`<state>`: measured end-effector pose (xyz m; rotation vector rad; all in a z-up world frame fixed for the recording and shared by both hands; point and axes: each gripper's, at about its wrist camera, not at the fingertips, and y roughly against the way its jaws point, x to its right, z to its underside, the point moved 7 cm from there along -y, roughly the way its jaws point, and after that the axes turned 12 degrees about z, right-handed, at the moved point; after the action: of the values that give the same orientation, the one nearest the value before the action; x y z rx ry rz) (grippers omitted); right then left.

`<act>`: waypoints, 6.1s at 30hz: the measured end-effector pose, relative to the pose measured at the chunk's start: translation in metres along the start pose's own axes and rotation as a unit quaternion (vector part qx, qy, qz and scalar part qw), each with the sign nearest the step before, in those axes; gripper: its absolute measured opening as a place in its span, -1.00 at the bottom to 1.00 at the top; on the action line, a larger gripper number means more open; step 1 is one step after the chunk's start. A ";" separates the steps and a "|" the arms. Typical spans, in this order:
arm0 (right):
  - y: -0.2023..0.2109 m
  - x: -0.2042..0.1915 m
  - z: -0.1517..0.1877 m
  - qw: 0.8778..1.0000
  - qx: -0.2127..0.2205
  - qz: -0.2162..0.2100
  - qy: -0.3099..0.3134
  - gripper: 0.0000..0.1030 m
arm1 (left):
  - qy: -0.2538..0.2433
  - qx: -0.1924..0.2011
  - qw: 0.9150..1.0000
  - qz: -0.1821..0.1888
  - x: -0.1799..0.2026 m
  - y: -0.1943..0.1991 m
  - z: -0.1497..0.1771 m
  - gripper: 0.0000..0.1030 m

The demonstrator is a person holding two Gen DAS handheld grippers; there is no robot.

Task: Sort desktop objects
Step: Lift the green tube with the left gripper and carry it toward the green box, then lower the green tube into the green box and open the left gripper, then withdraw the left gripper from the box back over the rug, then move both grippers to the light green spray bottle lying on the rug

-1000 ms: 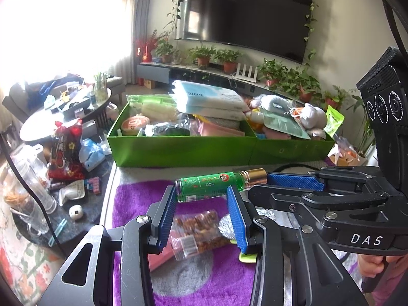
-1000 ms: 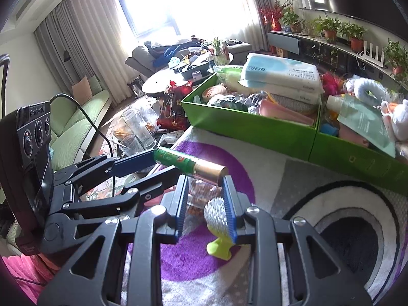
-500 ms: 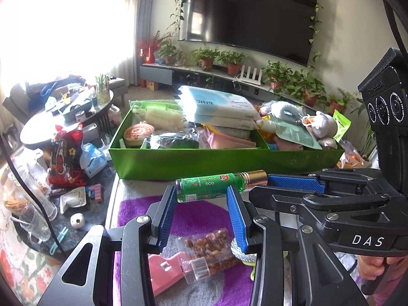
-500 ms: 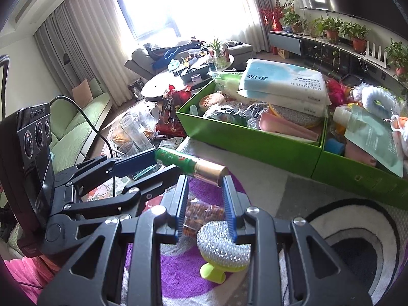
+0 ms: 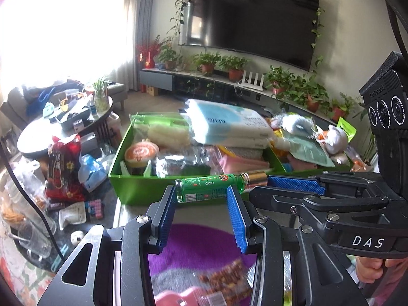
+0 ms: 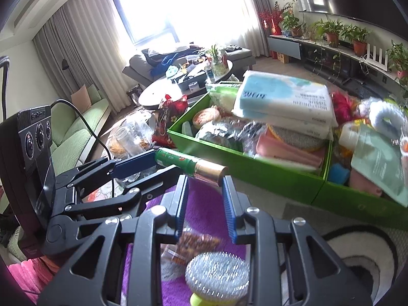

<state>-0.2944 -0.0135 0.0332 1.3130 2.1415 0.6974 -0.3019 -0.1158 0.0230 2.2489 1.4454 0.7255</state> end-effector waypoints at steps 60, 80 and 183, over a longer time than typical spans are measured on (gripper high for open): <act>-0.088 0.026 -0.040 0.998 -0.036 0.009 -0.046 -0.53 | 0.004 -0.017 1.000 -0.006 -0.068 -0.081 -0.036 -0.25; -0.033 0.012 -0.038 0.999 -0.017 0.015 -0.023 -0.53 | 0.001 0.009 1.000 0.007 -0.030 -0.033 -0.043 -0.25; 0.135 0.094 0.218 0.996 -0.070 0.053 -0.031 -0.09 | -0.050 -0.113 0.987 0.106 0.189 -0.012 0.130 0.10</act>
<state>-0.0998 0.1581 -0.0516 1.3629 1.9485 0.8225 -0.1674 0.0577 -0.0458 2.2456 1.0318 0.7843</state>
